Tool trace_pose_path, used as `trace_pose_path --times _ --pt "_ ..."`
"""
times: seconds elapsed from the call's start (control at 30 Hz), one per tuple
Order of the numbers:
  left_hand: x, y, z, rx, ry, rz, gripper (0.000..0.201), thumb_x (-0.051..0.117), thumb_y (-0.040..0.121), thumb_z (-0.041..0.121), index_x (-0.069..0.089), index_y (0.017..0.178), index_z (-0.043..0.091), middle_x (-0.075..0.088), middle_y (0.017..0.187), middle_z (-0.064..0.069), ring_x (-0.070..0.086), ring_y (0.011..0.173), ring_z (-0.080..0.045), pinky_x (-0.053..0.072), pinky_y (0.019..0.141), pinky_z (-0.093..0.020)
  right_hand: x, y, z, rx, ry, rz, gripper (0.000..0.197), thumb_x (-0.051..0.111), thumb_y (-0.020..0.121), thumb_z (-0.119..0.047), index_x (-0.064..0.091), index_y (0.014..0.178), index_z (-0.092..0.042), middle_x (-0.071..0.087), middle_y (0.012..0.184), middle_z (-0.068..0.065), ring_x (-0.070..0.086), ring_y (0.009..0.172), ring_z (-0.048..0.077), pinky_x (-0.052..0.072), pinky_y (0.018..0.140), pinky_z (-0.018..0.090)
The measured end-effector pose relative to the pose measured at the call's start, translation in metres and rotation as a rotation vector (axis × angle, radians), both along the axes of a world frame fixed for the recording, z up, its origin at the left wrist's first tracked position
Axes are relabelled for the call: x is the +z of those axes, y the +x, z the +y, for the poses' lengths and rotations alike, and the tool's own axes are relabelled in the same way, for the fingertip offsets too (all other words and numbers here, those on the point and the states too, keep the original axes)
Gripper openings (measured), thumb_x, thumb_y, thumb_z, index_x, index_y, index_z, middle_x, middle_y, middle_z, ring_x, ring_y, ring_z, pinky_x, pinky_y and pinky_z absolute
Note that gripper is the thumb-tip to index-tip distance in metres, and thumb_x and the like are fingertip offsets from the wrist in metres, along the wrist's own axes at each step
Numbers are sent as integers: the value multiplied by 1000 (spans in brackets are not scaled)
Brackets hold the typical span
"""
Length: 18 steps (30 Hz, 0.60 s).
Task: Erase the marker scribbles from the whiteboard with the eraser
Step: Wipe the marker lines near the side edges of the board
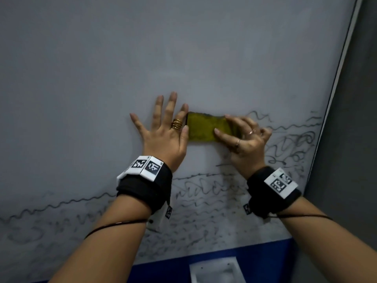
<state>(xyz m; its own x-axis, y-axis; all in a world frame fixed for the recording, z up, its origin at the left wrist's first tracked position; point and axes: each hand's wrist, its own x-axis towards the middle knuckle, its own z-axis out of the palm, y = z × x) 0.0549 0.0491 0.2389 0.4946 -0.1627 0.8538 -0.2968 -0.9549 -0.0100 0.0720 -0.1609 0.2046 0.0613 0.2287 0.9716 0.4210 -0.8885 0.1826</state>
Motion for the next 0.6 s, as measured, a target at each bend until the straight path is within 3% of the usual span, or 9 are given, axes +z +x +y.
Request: trace_pose_path --times 0.1,0.17,0.27,0.37,0.43,0.5,0.6 --pt "-3 1 -5 -17 -29 -3 56 26 89 40 35 143 30 14 157 3 5 144 -19 -14 98 -69 -50 -3 4 12 -111 27 57 60 63 -11 66 111 -39 58 128 0 51 114 25 22 80 38" --pt "-5 3 -5 -17 -22 -15 56 27 89 40 34 143 29 14 157 2 4 144 -19 -13 97 -70 -57 -7 -3 14 -220 41 55 57 66 -10 66 111 -41 57 130 -1 52 115 23 24 79 41" --pt "-8 5 -3 -27 -5 -36 56 29 89 41 34 143 29 16 157 1 5 143 -19 -11 97 -71 -17 -5 -18 -10 -260 16 51 56 73 -15 59 117 -41 58 130 -1 52 116 23 24 81 42" --pt "-9 7 -4 -19 1 -71 55 30 90 45 36 142 28 19 156 -1 7 143 -19 -10 96 -71 43 2 -31 -10 -85 -27 48 63 72 -14 66 110 -42 59 127 -2 52 114 23 21 80 38" --pt "-8 6 -10 11 -35 -120 55 32 90 48 42 138 24 25 154 -3 12 142 -21 -10 95 -72 55 3 -31 -1 -16 -23 51 62 68 -9 68 107 -42 58 128 -4 51 115 22 19 79 36" --pt "-7 5 -22 17 -47 -193 55 36 89 50 46 133 20 33 149 -7 20 139 -22 -8 95 -71 36 4 -27 -2 -3 -28 52 62 68 -10 67 110 -40 57 129 -2 50 116 24 20 80 36" --pt "-16 11 -46 -113 188 -281 53 40 87 45 40 132 16 44 141 -11 29 132 -25 6 108 -62 -14 -1 -26 -16 -62 -7 50 57 73 -14 61 116 -41 56 131 -2 50 116 23 26 81 40"
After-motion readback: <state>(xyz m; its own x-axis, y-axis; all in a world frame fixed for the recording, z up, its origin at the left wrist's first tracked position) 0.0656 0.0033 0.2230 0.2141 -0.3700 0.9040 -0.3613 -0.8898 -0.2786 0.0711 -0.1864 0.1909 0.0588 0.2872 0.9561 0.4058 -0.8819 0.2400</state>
